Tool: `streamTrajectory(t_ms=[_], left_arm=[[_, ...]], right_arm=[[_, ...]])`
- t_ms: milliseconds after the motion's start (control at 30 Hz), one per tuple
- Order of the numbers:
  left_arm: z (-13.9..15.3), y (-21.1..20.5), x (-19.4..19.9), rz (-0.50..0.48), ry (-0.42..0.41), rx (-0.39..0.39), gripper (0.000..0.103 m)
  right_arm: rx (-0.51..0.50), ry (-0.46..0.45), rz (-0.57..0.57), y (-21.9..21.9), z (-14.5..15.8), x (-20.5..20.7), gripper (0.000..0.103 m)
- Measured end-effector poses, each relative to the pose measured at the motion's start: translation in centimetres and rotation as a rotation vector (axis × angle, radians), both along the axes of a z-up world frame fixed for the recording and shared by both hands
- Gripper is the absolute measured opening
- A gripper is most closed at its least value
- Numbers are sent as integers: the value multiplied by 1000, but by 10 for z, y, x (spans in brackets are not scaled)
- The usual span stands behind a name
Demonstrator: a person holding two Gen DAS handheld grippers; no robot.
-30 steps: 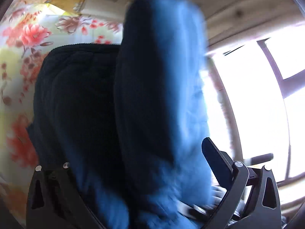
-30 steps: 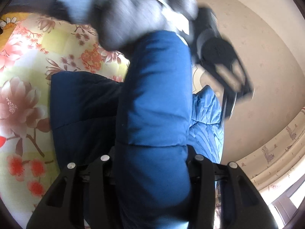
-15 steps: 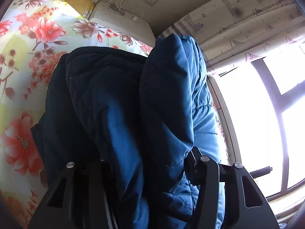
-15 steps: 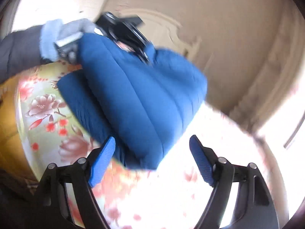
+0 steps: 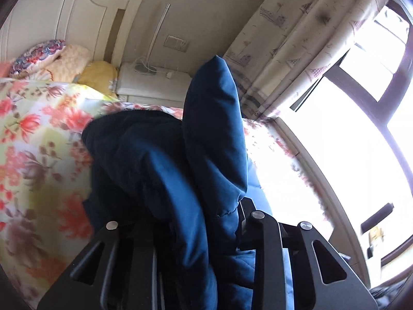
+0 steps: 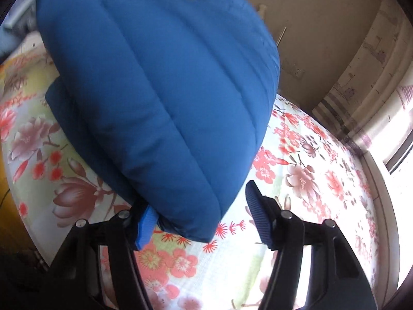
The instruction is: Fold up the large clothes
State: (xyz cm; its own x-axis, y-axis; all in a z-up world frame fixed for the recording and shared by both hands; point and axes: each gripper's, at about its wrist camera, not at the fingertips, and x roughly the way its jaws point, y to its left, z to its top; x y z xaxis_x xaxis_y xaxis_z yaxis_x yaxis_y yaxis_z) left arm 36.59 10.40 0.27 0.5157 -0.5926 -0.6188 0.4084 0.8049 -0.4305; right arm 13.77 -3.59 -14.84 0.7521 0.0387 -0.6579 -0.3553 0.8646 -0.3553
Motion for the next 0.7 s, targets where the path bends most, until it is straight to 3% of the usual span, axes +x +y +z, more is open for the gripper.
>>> streamTrajectory(t_ms=[100, 200, 400, 567, 700], left_arm=[[-44, 37, 10, 40, 69, -16, 29], [-92, 61, 25, 16, 81, -199, 39], [-105, 70, 18, 26, 70, -246, 45], [-122, 90, 23, 23, 86, -304, 48], [-116, 81, 24, 40, 88, -293, 48]], right_arm=[[-34, -21, 8, 9, -1, -8, 62], [-15, -22, 11, 8, 0, -8, 62], [21, -1, 105, -1, 17, -10, 56], [237, -138, 230, 0, 71, -34, 56], [242, -221, 320, 50, 98, -19, 56]])
